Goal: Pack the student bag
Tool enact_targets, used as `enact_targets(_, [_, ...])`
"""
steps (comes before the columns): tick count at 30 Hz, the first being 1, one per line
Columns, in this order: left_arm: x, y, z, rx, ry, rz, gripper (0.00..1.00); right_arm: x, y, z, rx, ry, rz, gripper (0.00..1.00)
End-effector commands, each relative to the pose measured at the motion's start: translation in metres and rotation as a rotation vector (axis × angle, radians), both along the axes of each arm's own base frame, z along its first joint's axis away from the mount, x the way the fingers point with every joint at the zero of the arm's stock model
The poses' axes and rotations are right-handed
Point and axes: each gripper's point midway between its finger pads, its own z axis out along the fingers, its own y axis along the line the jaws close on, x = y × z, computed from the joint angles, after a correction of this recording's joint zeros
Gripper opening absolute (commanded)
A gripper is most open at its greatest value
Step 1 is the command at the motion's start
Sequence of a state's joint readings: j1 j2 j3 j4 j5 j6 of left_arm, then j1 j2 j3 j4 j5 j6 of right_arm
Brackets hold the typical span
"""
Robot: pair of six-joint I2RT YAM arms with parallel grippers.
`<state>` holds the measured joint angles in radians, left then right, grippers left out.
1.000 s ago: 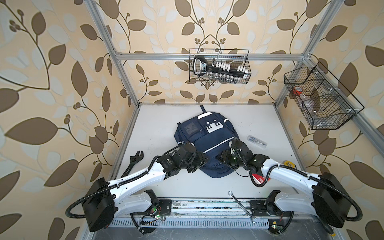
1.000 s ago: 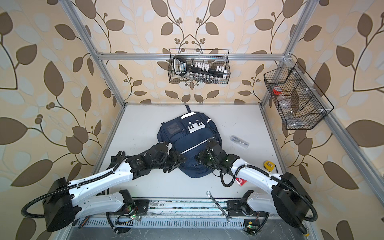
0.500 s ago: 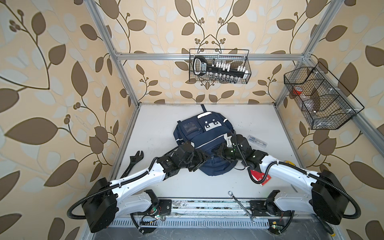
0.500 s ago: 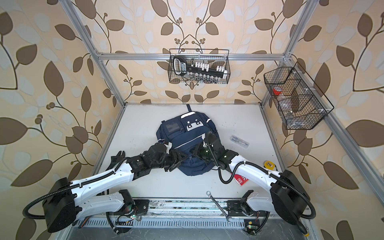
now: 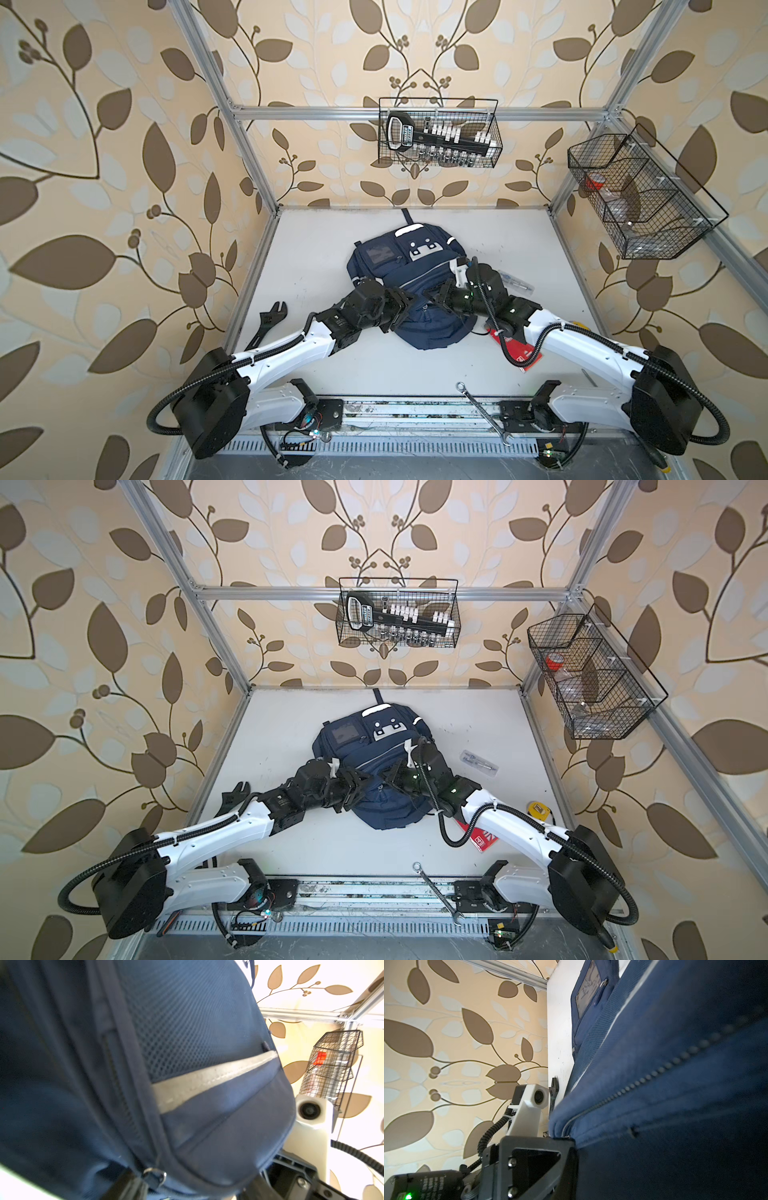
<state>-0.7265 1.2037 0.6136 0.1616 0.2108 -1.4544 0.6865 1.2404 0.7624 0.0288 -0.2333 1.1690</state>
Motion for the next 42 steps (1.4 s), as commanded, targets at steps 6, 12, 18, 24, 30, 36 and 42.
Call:
enact_targets(6, [0.033,-0.01,0.026,-0.146,-0.102,0.075,0.28,-0.008,0.012,0.037,0.107,-0.068,0.05,0.0])
enact_targets(12, [0.039,0.014,0.032,-0.065,-0.112,0.12,0.0,-0.008,-0.007,0.023,-0.074,-0.077,0.02,0.13])
enact_targets(18, [0.035,0.018,0.046,-0.058,-0.145,0.103,0.0,-0.036,-0.051,0.01,-0.637,-0.145,-0.062,0.65])
enact_targets(24, [0.033,0.014,0.062,-0.079,-0.176,0.073,0.0,-0.074,-0.023,-0.025,-0.7,-0.132,0.042,0.46])
enact_targets(30, [0.03,0.015,0.07,-0.072,-0.193,0.054,0.0,-0.061,0.002,-0.022,-0.681,-0.215,0.072,0.39])
enact_targets(36, [0.028,0.013,0.074,-0.086,-0.199,0.042,0.0,-0.046,0.009,-0.032,-0.72,-0.237,0.09,0.31])
enact_targets(42, [0.027,0.01,0.078,-0.093,-0.203,0.03,0.0,-0.035,0.019,-0.038,-0.732,-0.269,0.086,0.37])
